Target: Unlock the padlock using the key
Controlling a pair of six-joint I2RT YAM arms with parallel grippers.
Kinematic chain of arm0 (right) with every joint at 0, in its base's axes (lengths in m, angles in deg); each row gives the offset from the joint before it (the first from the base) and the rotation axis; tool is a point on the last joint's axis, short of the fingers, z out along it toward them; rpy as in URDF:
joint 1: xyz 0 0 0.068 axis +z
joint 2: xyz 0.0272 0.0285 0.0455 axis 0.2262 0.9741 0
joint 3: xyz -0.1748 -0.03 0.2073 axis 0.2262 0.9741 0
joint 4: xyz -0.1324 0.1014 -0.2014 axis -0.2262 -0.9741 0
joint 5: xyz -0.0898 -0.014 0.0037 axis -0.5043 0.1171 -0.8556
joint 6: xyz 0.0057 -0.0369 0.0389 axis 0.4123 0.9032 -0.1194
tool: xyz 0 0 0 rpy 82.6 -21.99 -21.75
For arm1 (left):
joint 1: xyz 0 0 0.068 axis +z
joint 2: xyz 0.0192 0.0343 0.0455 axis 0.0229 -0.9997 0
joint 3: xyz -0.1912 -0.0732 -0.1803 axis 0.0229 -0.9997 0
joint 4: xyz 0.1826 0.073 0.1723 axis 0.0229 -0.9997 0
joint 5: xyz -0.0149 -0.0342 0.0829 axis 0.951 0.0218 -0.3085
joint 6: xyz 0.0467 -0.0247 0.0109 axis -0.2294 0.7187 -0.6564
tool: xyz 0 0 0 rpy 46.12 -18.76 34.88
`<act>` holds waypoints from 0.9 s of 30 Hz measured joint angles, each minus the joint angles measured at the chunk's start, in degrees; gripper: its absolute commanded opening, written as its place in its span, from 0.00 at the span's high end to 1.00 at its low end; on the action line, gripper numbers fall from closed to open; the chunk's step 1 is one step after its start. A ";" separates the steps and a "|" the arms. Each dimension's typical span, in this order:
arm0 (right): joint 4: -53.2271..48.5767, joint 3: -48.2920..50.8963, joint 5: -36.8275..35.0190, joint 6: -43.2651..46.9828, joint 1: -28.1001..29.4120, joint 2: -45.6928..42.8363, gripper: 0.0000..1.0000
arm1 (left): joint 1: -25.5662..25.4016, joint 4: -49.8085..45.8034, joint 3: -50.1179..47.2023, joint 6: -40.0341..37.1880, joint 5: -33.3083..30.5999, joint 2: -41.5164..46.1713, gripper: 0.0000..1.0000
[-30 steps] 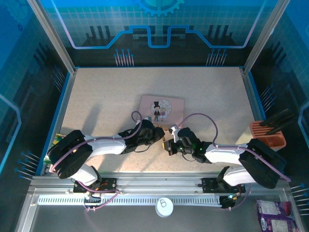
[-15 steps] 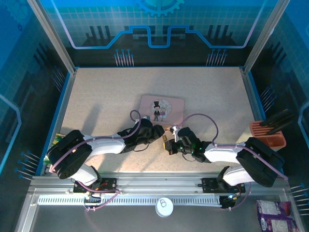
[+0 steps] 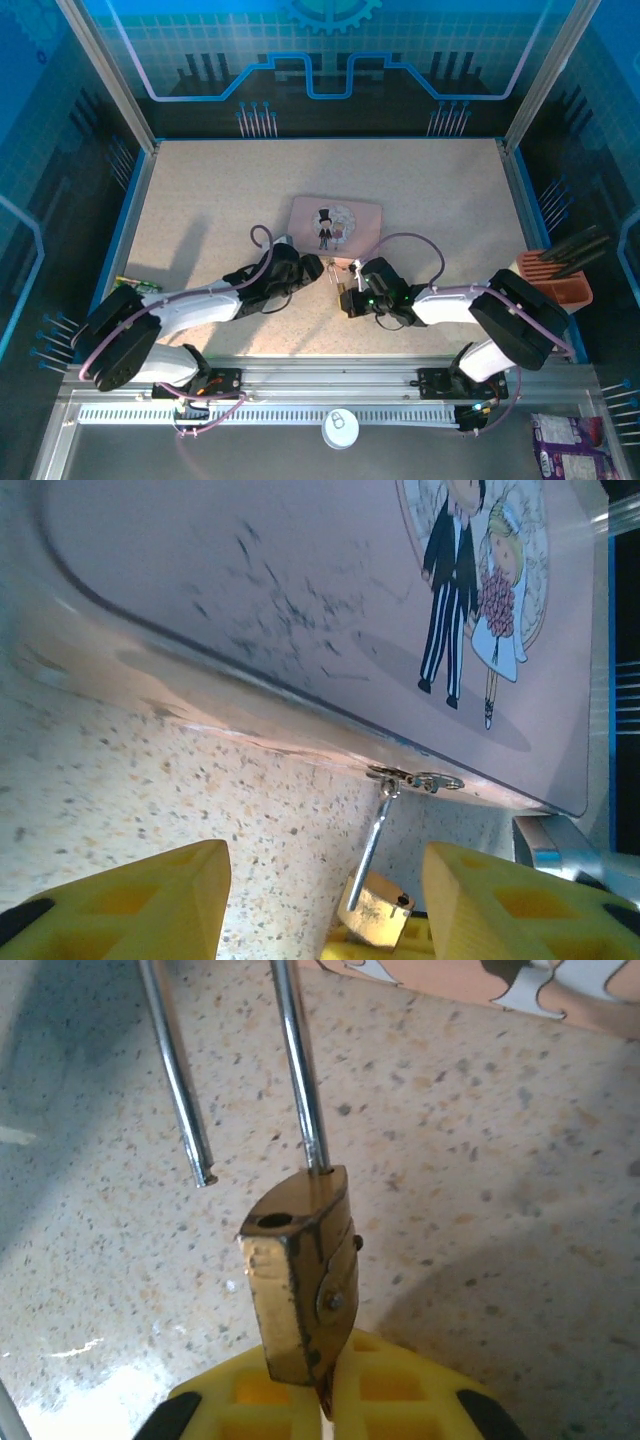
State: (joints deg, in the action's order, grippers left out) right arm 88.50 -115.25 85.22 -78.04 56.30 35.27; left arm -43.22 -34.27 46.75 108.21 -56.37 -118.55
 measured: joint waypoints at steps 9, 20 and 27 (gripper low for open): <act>-0.81 -1.49 5.79 0.13 -2.47 0.31 0.63 | 4.39 -3.56 -0.55 -9.14 -1.70 5.22 0.37; -5.60 -1.55 1.75 3.21 -5.40 -10.49 0.55 | 14.78 -5.95 0.00 -21.33 4.39 6.14 0.32; -4.90 -4.46 2.19 3.15 -6.10 -5.16 0.62 | 18.14 -6.21 5.27 -26.51 11.41 -0.02 0.32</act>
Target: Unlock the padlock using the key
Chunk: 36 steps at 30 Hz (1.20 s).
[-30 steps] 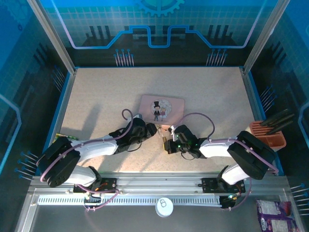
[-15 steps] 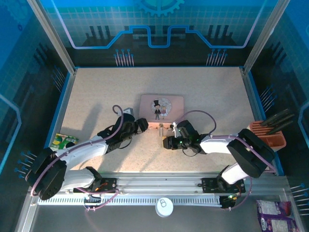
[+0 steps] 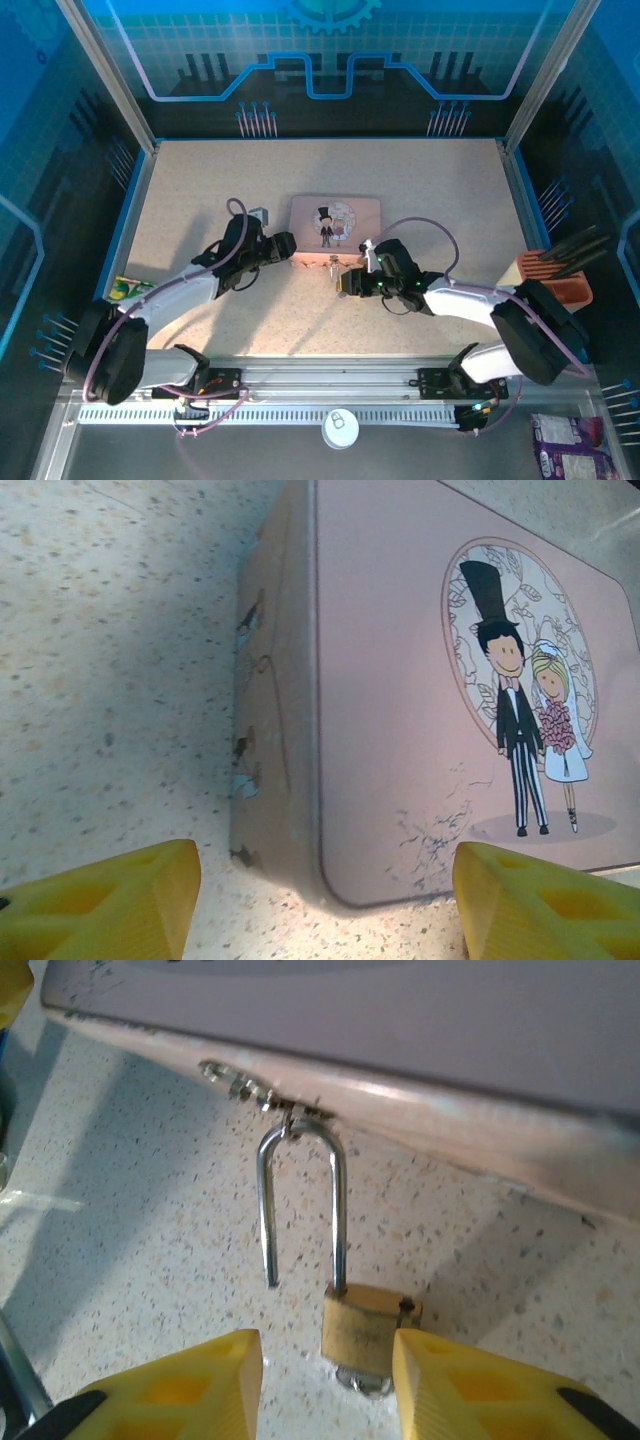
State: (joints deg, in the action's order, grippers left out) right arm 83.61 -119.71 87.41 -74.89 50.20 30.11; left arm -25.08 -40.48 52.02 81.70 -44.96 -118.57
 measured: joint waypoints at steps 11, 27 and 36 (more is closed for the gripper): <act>2.73 -4.22 0.22 -0.13 -0.57 7.76 0.69 | 0.37 1.09 2.99 -2.47 4.74 -8.61 0.33; 5.18 -6.36 1.11 -0.13 -0.83 12.11 0.93 | 0.37 4.98 3.04 -1.36 5.77 -10.73 0.34; 5.79 -6.12 1.16 -2.58 -0.68 11.85 1.00 | -0.79 7.39 1.53 2.01 4.33 -10.32 0.38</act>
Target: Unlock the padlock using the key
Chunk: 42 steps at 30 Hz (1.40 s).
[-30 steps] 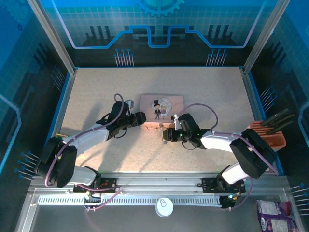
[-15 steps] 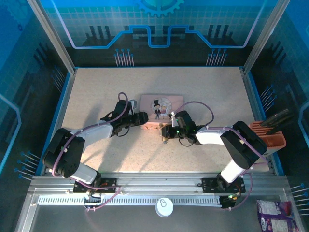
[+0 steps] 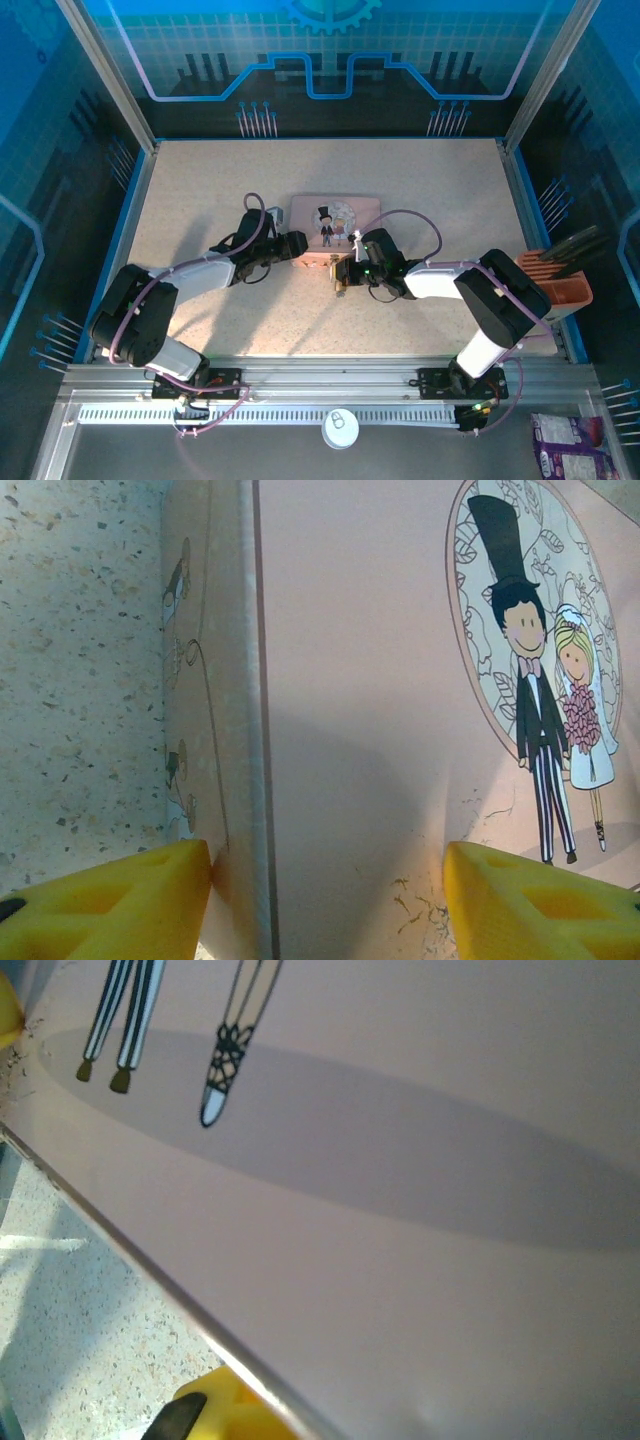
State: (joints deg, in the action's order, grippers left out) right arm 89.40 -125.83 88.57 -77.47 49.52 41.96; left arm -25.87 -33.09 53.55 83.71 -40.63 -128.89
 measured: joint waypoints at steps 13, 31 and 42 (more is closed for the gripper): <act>5.57 6.45 -8.52 -12.02 1.81 -4.59 1.00 | -8.39 7.21 -5.22 10.67 -11.23 2.16 0.40; 22.01 12.59 -13.44 -34.34 -0.42 -0.76 1.00 | -17.00 9.20 -5.60 18.51 -17.62 1.25 0.43; 27.69 14.56 -15.19 -39.69 -0.52 0.70 1.00 | -18.69 5.68 -5.07 18.84 -17.51 1.09 0.43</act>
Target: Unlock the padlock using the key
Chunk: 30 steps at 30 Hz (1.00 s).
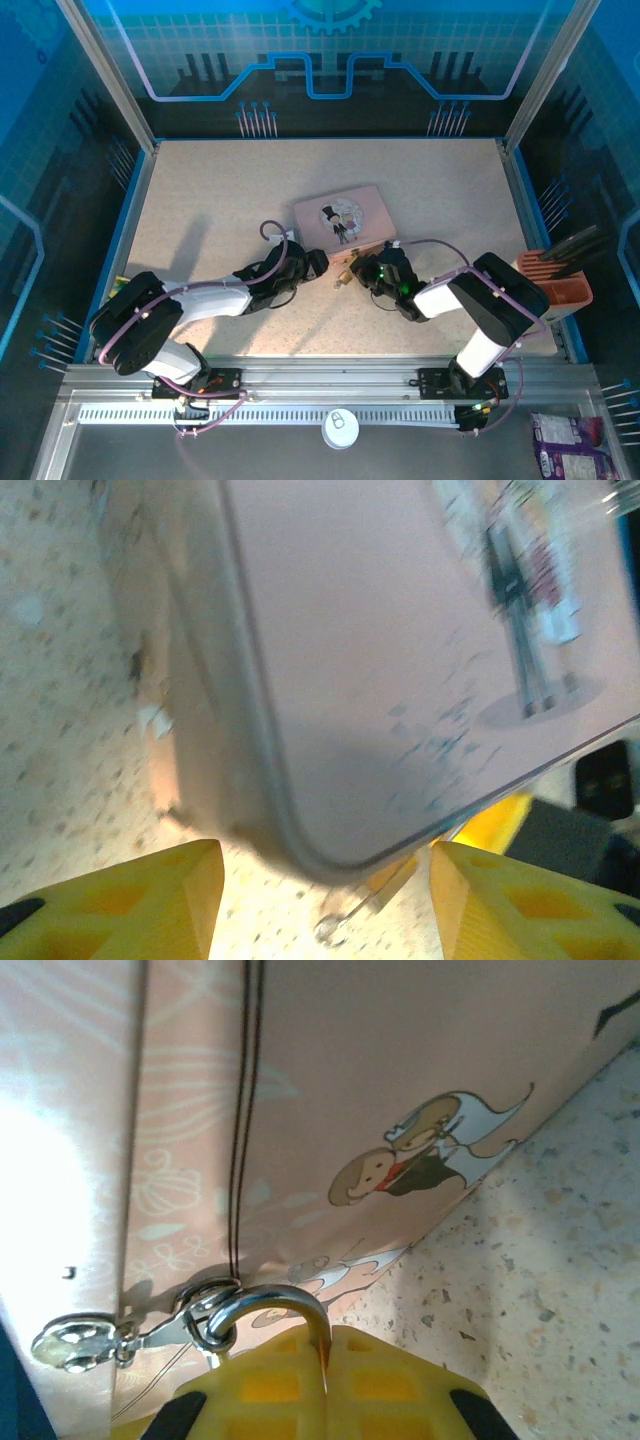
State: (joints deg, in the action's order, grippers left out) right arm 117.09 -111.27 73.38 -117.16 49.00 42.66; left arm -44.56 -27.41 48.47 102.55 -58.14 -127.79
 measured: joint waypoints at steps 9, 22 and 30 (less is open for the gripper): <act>-0.33 0.81 -1.38 -1.18 -1.77 -1.44 1.00 | -0.39 -6.54 0.50 -0.22 0.00 -0.61 0.43; -4.07 0.90 -2.34 -1.03 -3.10 -4.04 1.00 | 3.45 -3.37 1.05 -2.78 1.07 5.73 0.36; -1.70 2.03 -0.72 -1.46 -4.55 -3.87 1.00 | 4.94 -6.75 6.43 -3.34 -0.04 -1.20 0.36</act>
State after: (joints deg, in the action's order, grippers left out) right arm 115.39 -109.24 72.65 -118.62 44.45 38.79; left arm -39.62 -34.16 54.90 99.21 -58.18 -128.99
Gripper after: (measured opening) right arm 0.064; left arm 0.647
